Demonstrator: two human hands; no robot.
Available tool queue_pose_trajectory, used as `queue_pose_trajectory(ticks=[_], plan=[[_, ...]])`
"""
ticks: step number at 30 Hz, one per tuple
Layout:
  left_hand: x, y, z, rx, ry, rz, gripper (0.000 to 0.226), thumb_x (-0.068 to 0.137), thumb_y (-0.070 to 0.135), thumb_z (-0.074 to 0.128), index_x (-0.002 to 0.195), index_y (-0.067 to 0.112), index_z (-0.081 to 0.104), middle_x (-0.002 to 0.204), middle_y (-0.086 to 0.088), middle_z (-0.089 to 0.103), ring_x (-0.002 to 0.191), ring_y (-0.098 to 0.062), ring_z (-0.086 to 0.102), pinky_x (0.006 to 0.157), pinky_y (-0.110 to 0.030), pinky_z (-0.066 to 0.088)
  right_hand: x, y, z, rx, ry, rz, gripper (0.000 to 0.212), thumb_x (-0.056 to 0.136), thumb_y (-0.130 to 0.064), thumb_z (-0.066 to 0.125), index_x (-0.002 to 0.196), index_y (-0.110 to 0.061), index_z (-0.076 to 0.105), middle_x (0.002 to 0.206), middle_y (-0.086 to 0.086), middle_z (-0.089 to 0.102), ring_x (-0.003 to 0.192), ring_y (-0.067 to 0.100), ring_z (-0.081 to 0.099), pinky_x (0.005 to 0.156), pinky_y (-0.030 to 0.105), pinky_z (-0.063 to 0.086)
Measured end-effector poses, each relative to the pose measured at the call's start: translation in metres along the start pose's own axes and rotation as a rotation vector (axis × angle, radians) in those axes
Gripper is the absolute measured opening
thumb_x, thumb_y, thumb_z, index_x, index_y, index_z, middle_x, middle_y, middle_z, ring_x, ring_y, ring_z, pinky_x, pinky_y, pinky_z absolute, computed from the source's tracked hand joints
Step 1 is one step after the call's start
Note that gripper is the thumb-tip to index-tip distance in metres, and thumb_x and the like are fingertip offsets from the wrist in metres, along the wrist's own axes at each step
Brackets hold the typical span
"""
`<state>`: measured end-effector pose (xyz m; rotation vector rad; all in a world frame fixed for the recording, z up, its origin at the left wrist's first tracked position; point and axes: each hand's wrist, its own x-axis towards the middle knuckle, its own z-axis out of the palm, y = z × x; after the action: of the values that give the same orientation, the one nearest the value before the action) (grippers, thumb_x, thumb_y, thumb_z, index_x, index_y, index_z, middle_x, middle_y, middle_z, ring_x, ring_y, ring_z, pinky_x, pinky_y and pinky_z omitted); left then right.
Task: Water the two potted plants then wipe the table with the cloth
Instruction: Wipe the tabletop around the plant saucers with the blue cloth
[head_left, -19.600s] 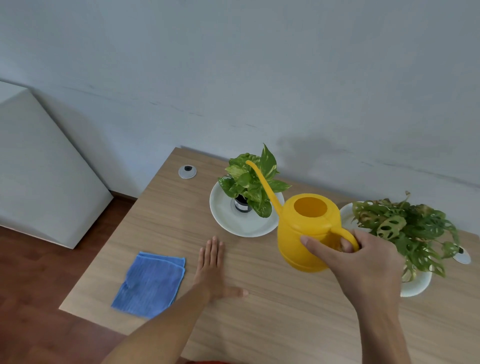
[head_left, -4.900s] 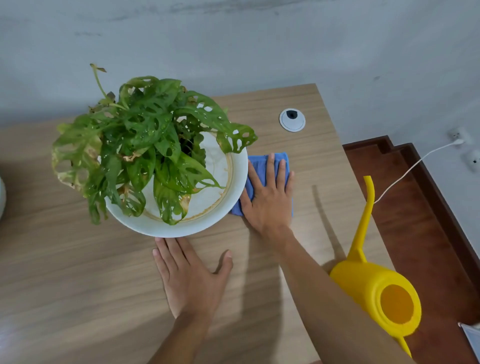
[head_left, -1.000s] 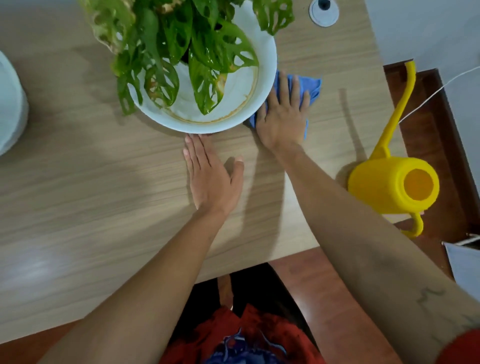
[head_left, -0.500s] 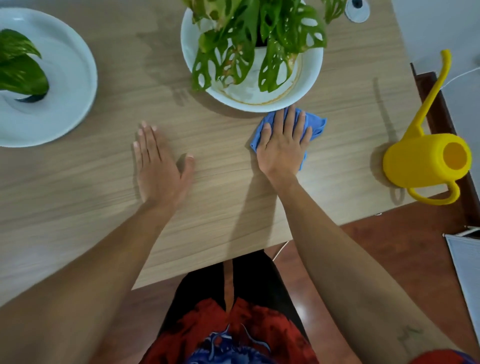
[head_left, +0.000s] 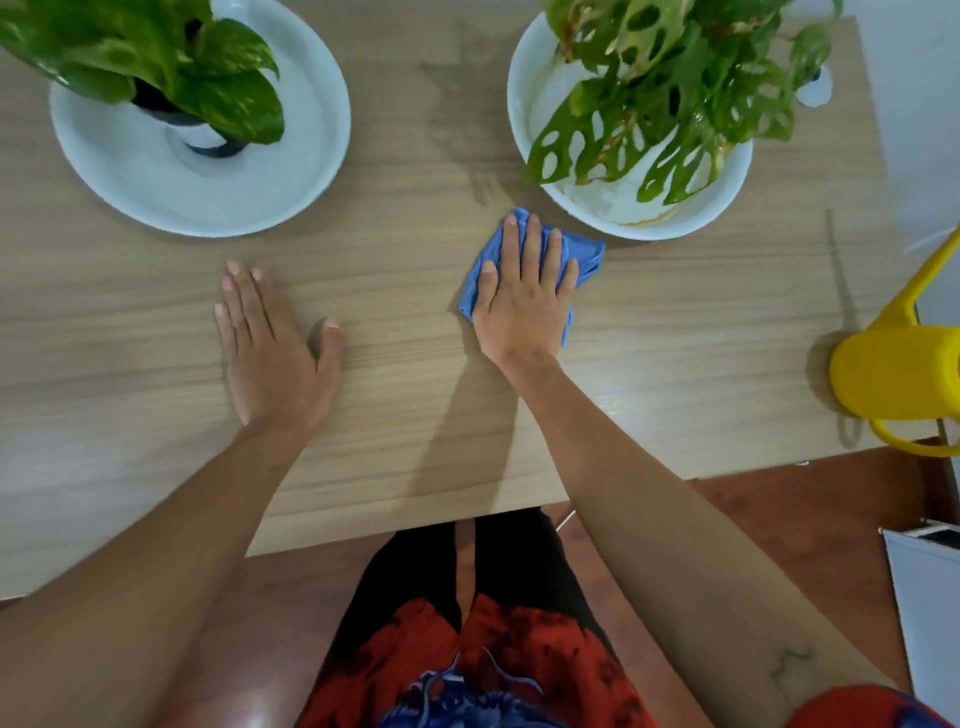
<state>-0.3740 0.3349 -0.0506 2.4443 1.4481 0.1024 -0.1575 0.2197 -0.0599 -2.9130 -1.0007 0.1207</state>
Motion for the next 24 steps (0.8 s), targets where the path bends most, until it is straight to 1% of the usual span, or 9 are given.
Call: queue_pose_trajectory(ticks=[5, 7, 10, 15, 18, 20, 22, 24], plan=[[-0.003, -0.054, -0.013, -0.028, 0.102, -0.120, 0.086, 0.096, 0.049, 0.031, 0.155, -0.008, 0.006, 0.164, -0.029, 0.001, 0.154, -0.037, 0.001, 0.126, -0.046, -0.002, 0.015, -0.049, -0.001, 0.013, -0.043, -0.088, 0.060, 0.104, -0.041, 0.016, 0.160, -0.021, 0.011, 0.167, 0.003, 0.013, 0.154, 0.029, 0.006, 0.123, 0.052, 0.005], [-0.004, -0.073, -0.016, -0.039, 0.116, -0.175, 0.086, 0.096, 0.048, 0.031, 0.155, -0.009, 0.006, 0.164, -0.030, 0.002, 0.154, -0.038, 0.001, 0.126, -0.048, 0.000, 0.022, -0.067, -0.001, 0.012, -0.052, -0.113, 0.060, 0.104, -0.041, 0.015, 0.160, -0.021, 0.010, 0.167, 0.003, 0.013, 0.154, 0.028, 0.006, 0.123, 0.052, 0.005], [-0.007, -0.087, -0.013, -0.030, 0.112, -0.161, 0.086, 0.096, 0.051, 0.029, 0.155, -0.007, 0.005, 0.164, -0.029, 0.000, 0.154, -0.037, 0.000, 0.126, -0.047, -0.002, 0.032, -0.098, 0.001, 0.016, -0.078, -0.159, 0.060, 0.103, -0.043, 0.013, 0.160, -0.023, 0.008, 0.168, 0.002, 0.009, 0.154, 0.028, 0.003, 0.123, 0.053, 0.005], [-0.006, -0.087, -0.008, -0.021, 0.125, -0.162, 0.089, 0.095, 0.053, 0.032, 0.156, -0.005, 0.003, 0.165, -0.026, -0.002, 0.155, -0.034, -0.004, 0.125, -0.043, -0.005, 0.030, -0.140, 0.006, 0.017, -0.106, -0.235, 0.061, 0.102, -0.044, 0.009, 0.160, -0.023, 0.005, 0.168, -0.002, 0.007, 0.155, 0.026, 0.000, 0.123, 0.052, 0.003], [-0.006, -0.086, -0.008, -0.014, 0.124, -0.161, 0.090, 0.095, 0.055, 0.032, 0.156, -0.005, 0.003, 0.165, -0.026, -0.002, 0.155, -0.033, -0.004, 0.126, -0.044, -0.005, 0.014, -0.147, 0.007, 0.016, -0.107, -0.296, 0.060, 0.104, -0.043, 0.011, 0.160, -0.022, 0.010, 0.168, -0.002, 0.010, 0.155, 0.026, 0.001, 0.123, 0.051, 0.004], [-0.007, -0.085, -0.010, -0.016, 0.120, -0.162, 0.090, 0.095, 0.055, 0.033, 0.156, -0.004, 0.003, 0.165, -0.026, -0.002, 0.155, -0.034, -0.003, 0.126, -0.044, -0.005, -0.006, -0.146, 0.005, 0.043, -0.102, -0.369, 0.059, 0.104, -0.042, 0.014, 0.160, -0.021, 0.013, 0.168, -0.001, 0.013, 0.155, 0.027, 0.003, 0.123, 0.050, 0.004], [-0.007, -0.085, -0.011, -0.016, 0.120, -0.160, 0.090, 0.095, 0.055, 0.033, 0.156, -0.004, 0.003, 0.165, -0.025, -0.002, 0.155, -0.034, -0.003, 0.126, -0.044, -0.004, -0.028, -0.136, 0.004, 0.048, -0.108, -0.466, 0.059, 0.104, -0.043, 0.019, 0.159, -0.022, 0.016, 0.167, 0.000, 0.015, 0.155, 0.026, 0.005, 0.123, 0.050, 0.005], [-0.007, -0.085, -0.012, -0.006, 0.109, -0.155, 0.090, 0.095, 0.055, 0.033, 0.156, -0.004, 0.003, 0.166, -0.025, -0.002, 0.155, -0.033, -0.003, 0.126, -0.044, -0.004, -0.039, -0.110, 0.005, 0.036, -0.109, -0.541, 0.059, 0.104, -0.046, 0.024, 0.159, -0.025, 0.020, 0.167, -0.001, 0.018, 0.154, 0.024, 0.009, 0.123, 0.049, 0.007]])
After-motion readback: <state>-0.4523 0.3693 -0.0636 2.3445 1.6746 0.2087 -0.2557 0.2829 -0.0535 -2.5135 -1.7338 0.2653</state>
